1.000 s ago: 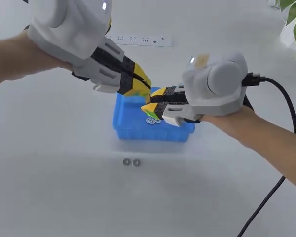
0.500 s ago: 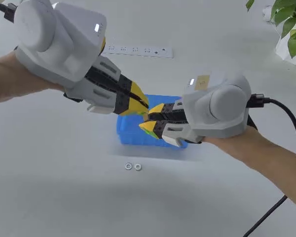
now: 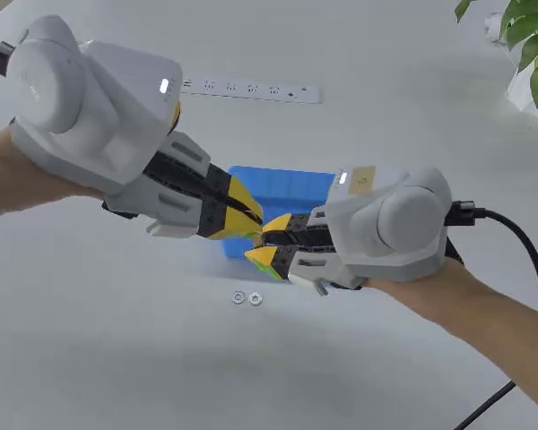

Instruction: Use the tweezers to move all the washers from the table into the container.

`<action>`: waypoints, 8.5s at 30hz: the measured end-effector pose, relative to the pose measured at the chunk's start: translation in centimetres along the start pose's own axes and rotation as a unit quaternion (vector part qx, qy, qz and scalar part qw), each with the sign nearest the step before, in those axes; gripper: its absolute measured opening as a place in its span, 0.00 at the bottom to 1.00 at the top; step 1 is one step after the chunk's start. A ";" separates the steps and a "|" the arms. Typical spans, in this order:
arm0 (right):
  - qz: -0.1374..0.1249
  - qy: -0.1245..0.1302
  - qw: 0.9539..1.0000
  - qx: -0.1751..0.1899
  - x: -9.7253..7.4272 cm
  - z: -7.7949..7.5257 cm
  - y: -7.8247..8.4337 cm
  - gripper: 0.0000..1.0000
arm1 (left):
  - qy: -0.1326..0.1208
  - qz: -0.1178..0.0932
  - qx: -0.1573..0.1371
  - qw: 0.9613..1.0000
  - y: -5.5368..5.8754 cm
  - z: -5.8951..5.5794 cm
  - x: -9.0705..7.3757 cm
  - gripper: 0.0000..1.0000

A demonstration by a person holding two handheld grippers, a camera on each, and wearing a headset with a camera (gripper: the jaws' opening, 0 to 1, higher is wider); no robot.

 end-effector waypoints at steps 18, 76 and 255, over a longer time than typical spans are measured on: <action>0.008 -0.022 1.000 0.016 0.3 1.7 1.5 0.13 | 0.005 -0.008 -0.029 1.000 0.9 -1.9 0.7 0.06; 0.037 -0.039 0.997 0.055 2.4 1.7 4.6 0.12 | 0.033 -0.001 -0.055 0.998 3.2 -1.4 2.7 0.06; 0.014 -0.020 1.000 0.017 1.7 -0.2 -0.7 0.14 | 0.011 -0.007 -0.037 0.999 1.1 0.4 -2.0 0.07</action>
Point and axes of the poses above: the centre of the closed fingertips' face, and the gripper's own axes: x roughly forward along the fingers, z roughly to its left, y roughly out of its underside, the point moved 10 cm from there along -x, roughly backward along the fingers, and after that the axes turned 3 degrees about x, right-handed, at the moved point
